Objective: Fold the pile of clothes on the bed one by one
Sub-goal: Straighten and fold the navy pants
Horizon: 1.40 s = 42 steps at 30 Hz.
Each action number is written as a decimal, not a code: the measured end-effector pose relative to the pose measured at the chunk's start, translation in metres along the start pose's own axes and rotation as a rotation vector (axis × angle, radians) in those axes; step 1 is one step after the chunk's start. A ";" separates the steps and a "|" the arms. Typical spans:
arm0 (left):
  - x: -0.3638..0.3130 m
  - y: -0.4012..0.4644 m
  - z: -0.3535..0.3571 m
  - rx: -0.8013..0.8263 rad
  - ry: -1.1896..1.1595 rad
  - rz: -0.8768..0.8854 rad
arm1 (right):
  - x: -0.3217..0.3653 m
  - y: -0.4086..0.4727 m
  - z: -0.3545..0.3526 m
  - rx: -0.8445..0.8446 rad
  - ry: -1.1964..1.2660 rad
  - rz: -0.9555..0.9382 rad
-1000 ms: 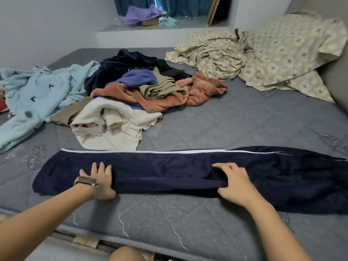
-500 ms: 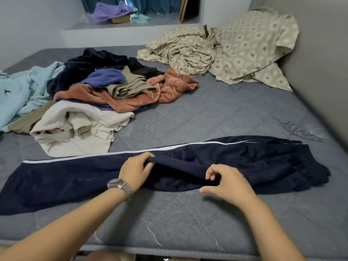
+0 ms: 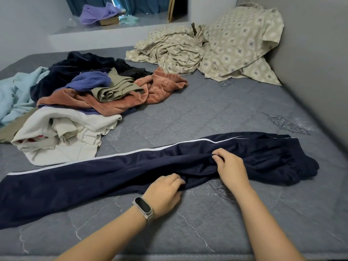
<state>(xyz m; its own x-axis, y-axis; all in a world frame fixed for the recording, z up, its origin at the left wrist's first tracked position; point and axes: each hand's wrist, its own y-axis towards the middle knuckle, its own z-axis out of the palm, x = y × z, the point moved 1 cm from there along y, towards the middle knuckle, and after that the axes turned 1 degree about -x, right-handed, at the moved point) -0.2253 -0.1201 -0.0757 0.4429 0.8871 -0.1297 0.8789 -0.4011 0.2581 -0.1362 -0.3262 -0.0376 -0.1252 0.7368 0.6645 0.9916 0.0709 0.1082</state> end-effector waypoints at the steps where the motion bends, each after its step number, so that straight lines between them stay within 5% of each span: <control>1: -0.010 0.006 0.007 0.056 -0.062 -0.060 | -0.004 0.003 -0.002 0.010 0.078 0.005; 4: -0.033 0.037 0.021 0.041 -0.464 -0.497 | -0.008 0.007 -0.006 0.025 0.298 0.008; 6: -0.047 0.062 0.018 -0.053 -1.014 -0.808 | -0.007 0.007 -0.008 -0.001 0.402 0.017; 8: -0.061 0.081 0.016 -0.154 -1.498 -0.947 | -0.008 0.008 -0.010 -0.044 0.450 0.046; 10: -0.071 0.089 0.021 -0.227 -1.642 -0.991 | -0.011 0.009 -0.014 -0.079 0.472 0.041; 16: -0.082 0.085 0.025 -0.017 -1.303 -0.962 | -0.015 0.004 -0.025 -0.050 0.345 -0.160; 20: -0.086 0.084 0.025 -0.011 -1.458 -0.697 | -0.021 0.002 -0.025 0.186 0.179 -0.139; 24: -0.098 0.073 0.018 -0.084 -1.406 -0.758 | -0.019 -0.002 -0.028 0.182 0.026 -0.173; 28: -0.116 0.023 0.026 0.275 -0.593 -0.427 | -0.004 -0.006 -0.024 0.345 0.002 -0.176; 31: -0.101 -0.013 0.019 0.019 -0.365 -0.172 | -0.011 -0.020 0.001 0.630 -0.269 -0.115; 33: -0.082 -0.029 0.012 -0.232 -0.447 -0.275 | -0.014 -0.028 0.018 0.649 -0.497 -0.128; 37: -0.038 -0.039 -0.014 -0.548 -0.383 -0.628 | 0.005 -0.034 0.043 0.330 -0.468 -0.290; 39: -0.018 -0.039 -0.023 -0.463 -0.186 -0.667 | 0.012 -0.037 0.056 0.370 -0.505 -0.349; 42: 0.013 -0.046 -0.025 0.042 0.028 -0.841 | 0.009 -0.039 0.069 0.420 -0.574 -0.300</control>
<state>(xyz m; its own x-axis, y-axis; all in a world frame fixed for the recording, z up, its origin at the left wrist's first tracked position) -0.2641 -0.0842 -0.0651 -0.3669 0.8991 -0.2386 0.9200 0.3887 0.0499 -0.1740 -0.2762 -0.0866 -0.4681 0.8708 0.1506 0.8612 0.4877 -0.1431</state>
